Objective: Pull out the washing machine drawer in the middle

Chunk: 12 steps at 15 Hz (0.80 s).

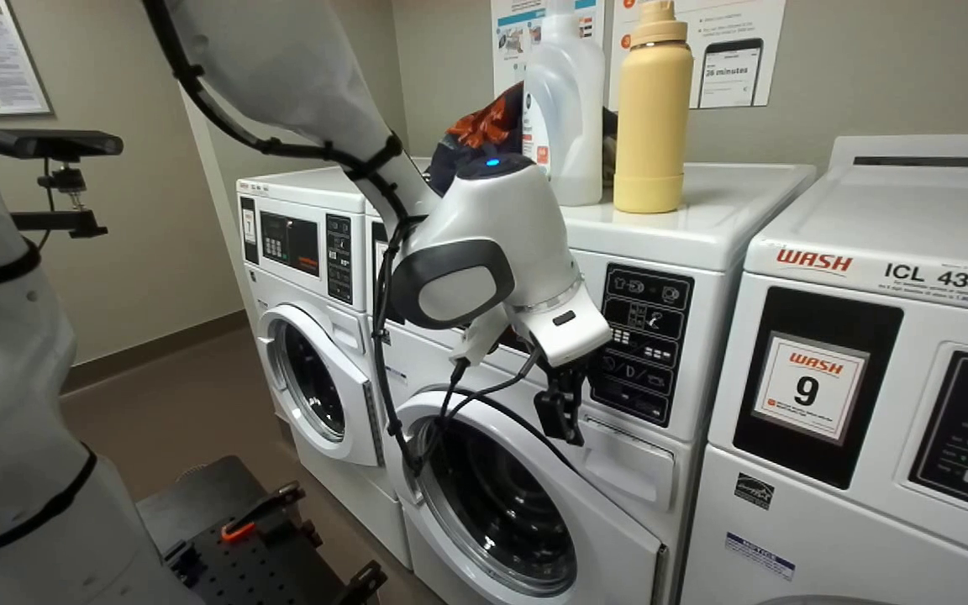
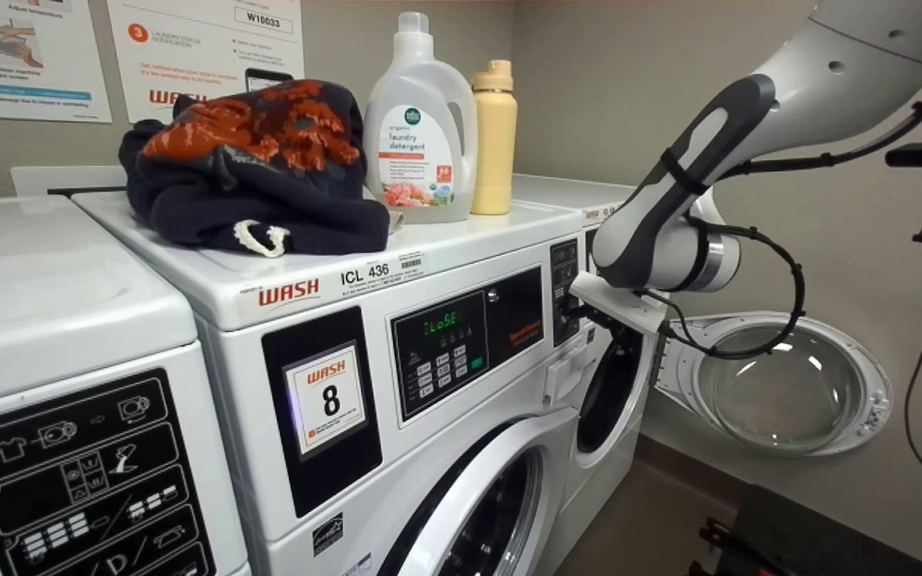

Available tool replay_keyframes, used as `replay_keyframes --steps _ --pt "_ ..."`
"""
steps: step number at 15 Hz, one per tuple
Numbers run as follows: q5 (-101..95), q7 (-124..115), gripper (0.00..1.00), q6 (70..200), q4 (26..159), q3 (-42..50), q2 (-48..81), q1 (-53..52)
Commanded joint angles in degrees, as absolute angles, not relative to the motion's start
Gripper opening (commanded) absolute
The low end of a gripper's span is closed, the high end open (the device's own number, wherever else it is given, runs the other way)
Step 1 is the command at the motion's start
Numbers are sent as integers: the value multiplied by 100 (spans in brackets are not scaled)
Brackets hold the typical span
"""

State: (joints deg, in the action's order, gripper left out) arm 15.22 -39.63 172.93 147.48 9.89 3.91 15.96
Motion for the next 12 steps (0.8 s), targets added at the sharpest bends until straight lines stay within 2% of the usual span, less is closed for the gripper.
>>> replay_keyframes --steps 1,4,12 --pt "2738 -3376 100 17414 14655 594 505 1691" --pt "3341 -3065 100 17388 14615 536 611 1735" --pt "3312 -3136 100 17417 14668 682 707 1824"
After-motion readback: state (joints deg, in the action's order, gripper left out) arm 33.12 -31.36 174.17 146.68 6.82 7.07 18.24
